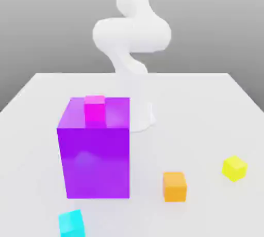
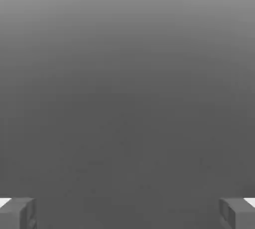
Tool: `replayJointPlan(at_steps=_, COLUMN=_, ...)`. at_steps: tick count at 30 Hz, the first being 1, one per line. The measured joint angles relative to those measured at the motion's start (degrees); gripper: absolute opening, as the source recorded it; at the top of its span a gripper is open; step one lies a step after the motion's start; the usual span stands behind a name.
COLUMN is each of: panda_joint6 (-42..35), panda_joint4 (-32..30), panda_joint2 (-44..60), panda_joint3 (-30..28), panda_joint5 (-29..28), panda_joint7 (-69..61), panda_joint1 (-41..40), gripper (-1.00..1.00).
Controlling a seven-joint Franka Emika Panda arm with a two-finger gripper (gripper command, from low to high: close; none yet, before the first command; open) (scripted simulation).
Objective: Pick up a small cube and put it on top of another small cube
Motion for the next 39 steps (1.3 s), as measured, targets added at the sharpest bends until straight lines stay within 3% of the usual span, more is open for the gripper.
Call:
replayJointPlan(at_steps=11, panda_joint6=10.12, panda_joint4=-9.45, panda_joint2=17.96, panda_joint3=-9.67, panda_joint5=6.99, panda_joint7=-30.76, panda_joint1=16.24, gripper=0.0)
replayJointPlan(at_steps=20, panda_joint6=18.34, panda_joint4=-17.05, panda_joint2=32.24, panda_joint3=-12.37, panda_joint5=10.77, panda_joint7=-54.17, panda_joint1=25.13, gripper=0.0)
replayJointPlan(at_steps=25, panda_joint6=23.24, panda_joint4=-21.41, panda_joint2=39.28, panda_joint3=-11.55, panda_joint5=8.86, panda_joint7=-64.33, panda_joint1=27.34, gripper=0.0)
replayJointPlan(at_steps=30, panda_joint6=28.16, panda_joint4=-24.86, panda_joint2=44.98, panda_joint3=-11.88, panda_joint5=2.07, panda_joint7=-69.09, panda_joint1=28.24, gripper=0.0)
replayJointPlan(at_steps=39, panda_joint6=36.15, panda_joint4=-23.15, panda_joint2=54.88, panda_joint3=-6.64, panda_joint5=8.76, panda_joint7=-75.14, panda_joint1=24.62, gripper=0.0)
